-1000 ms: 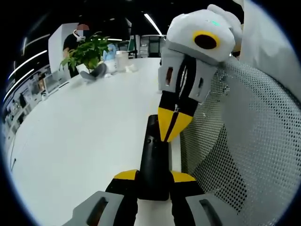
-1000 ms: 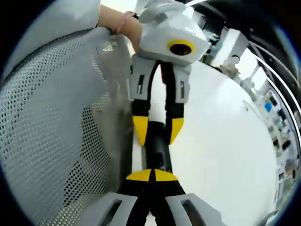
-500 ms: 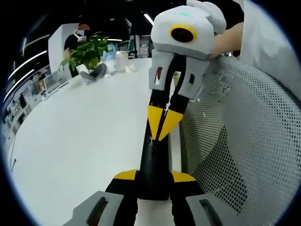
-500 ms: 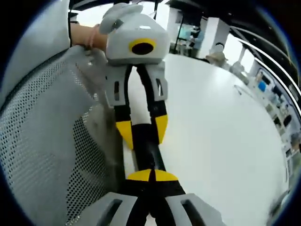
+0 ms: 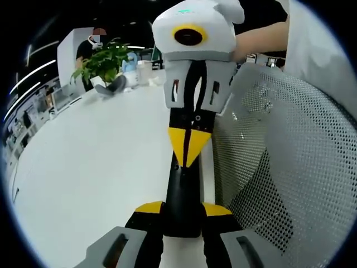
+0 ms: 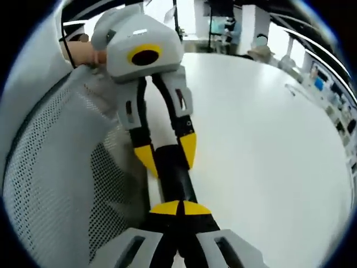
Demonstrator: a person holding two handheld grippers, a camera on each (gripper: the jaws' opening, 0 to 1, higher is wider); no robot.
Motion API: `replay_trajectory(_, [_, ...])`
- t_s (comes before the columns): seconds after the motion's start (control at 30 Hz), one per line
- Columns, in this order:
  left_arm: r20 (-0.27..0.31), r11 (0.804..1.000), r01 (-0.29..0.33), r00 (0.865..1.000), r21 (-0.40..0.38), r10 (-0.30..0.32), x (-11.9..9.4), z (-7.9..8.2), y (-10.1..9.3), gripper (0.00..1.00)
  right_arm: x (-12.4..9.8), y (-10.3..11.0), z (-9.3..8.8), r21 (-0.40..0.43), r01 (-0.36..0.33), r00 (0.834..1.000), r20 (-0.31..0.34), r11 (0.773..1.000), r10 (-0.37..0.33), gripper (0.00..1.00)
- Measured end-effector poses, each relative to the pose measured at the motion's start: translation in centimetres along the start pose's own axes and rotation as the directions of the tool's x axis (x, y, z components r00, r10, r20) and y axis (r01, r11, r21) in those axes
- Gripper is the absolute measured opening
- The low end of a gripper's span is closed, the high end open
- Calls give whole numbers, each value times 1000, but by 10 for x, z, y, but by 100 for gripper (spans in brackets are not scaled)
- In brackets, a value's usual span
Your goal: Press the specified remote control buttons in sequence, fully releasing each button before pressing the next.
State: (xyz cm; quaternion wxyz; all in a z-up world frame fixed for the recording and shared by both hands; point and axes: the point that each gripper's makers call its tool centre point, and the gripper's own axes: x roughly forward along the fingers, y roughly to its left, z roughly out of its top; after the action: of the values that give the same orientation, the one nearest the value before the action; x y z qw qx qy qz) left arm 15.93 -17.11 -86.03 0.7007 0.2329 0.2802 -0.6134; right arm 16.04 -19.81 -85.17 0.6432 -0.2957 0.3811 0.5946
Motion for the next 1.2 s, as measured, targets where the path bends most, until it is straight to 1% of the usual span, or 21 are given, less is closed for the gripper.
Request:
replay_trajectory(0.03, [0,1000,0,1000,1,0,0,0,0,25,0,0,0,-5,-4,1000,-7,1000,4,0])
replay_trajectory(0.13, [-1,1000,0,1000,4,0,0,0,0,25,1,2,-1,-62,-9,999,-46,998,6,0])
replay_trajectory(0.2, [-3,1000,0,1000,5,0,0,0,0,25,1,2,-2,-138,-6,998,-71,990,-3,0])
replay_trajectory(0.23, [-3,1000,0,1000,5,0,0,0,0,25,1,2,-2,-188,-7,996,-83,982,-9,0])
replay_trajectory(0.27, [-3,1000,0,1000,5,0,0,0,0,25,1,3,-2,-208,-7,996,-89,978,-12,0])
replay_trajectory(0.33, [-3,1000,0,1000,5,0,0,0,0,25,1,4,-2,-218,-8,996,-90,976,-12,0])
replay_trajectory(0.4, [-2,1000,0,1000,4,0,0,0,0,25,1,2,-2,-200,-13,996,-87,980,-4,0])
replay_trajectory(0.5, [-3,1000,0,1000,5,0,0,0,0,25,0,1,-2,-144,-21,997,-73,989,10,0])
replay_trajectory(0.57, [-3,1000,0,1000,5,0,0,0,0,25,0,1,-2,-134,-23,998,-68,991,14,0])
replay_trajectory(0.63, [-3,1000,0,1000,6,0,0,0,0,25,0,1,-2,-98,-29,998,-56,995,23,0])
replay_trajectory(0.7, [-4,1000,0,1000,7,0,0,0,0,25,0,1,-1,-25,-43,999,-34,999,42,0])
replay_trajectory(0.8, [-5,1000,-1,1000,8,1,0,0,0,25,-1,-1,-1,25,-49,999,-2,998,49,0])
replay_trajectory(0.87, [-5,1000,-1,1000,8,1,0,0,0,25,-1,-1,-2,35,-43,999,13,998,43,0])
replay_trajectory(1.0, [-6,1000,-2,1000,9,2,0,0,0,25,-1,-1,0,38,-37,999,17,999,36,0])
replay_trajectory(1.07, [-6,1000,-2,1000,9,2,0,0,0,25,-1,-6,0,38,-13,1000,10,999,13,0])
replay_trajectory(1.1, [-6,1000,-2,1000,9,2,0,0,0,25,-1,-12,-1,25,15,1000,-7,1000,-15,0])
replay_trajectory(1.13, [-6,1000,-2,1000,9,2,0,0,0,25,0,-14,-2,19,16,1000,-13,1000,-16,0])
replay_trajectory(1.2, [-5,1000,-2,1000,9,2,0,0,0,25,1,-14,-1,36,-6,1000,-20,999,7,0])
